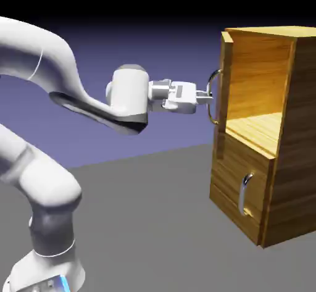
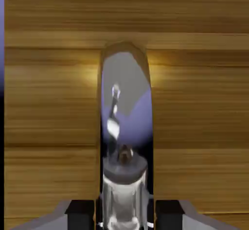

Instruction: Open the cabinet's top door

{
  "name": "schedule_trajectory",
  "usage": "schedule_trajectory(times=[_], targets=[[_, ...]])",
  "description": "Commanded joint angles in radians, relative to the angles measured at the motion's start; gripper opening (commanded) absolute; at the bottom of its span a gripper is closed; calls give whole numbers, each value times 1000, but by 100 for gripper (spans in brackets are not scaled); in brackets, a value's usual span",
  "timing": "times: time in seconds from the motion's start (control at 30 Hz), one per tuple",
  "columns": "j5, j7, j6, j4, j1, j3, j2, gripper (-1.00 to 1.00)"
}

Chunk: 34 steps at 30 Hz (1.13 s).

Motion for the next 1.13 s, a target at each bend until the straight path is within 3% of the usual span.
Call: schedule_trajectory(times=[0.0, 0.47, 1.1], targets=[[43, -11, -37, -4, 5, 27, -1, -100], [564, -46, -636, 153, 63, 400, 199, -100], [815, 116, -1422, 780, 91, 633, 813, -100]])
